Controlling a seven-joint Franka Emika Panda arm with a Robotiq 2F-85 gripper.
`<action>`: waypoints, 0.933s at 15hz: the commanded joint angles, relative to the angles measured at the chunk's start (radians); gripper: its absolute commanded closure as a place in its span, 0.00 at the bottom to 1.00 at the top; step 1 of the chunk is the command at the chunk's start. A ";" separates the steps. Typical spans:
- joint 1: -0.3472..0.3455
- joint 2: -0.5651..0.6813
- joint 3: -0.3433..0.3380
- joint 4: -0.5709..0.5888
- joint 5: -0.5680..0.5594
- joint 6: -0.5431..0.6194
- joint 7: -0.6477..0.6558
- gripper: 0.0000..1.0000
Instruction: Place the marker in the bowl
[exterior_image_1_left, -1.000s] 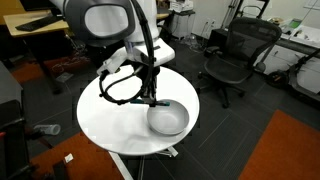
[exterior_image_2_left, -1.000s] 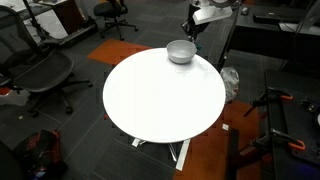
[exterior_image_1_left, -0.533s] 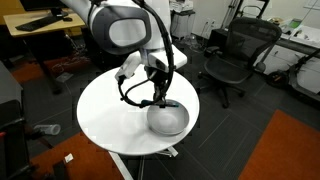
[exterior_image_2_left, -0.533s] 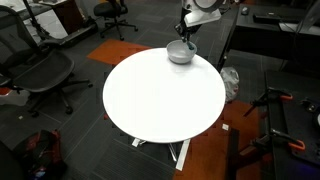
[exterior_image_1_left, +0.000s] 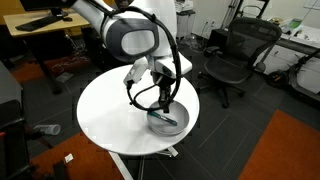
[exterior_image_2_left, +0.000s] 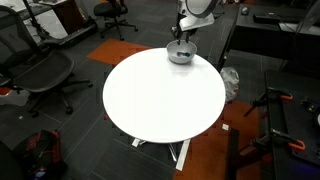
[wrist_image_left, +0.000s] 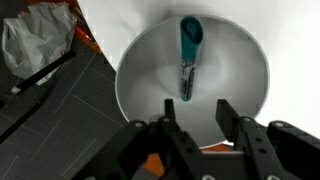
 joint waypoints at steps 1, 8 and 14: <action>0.008 0.009 -0.017 0.031 0.025 -0.024 -0.025 0.18; 0.007 0.004 -0.022 0.030 0.027 -0.022 -0.024 0.00; 0.016 0.009 -0.031 0.013 0.018 -0.001 -0.013 0.00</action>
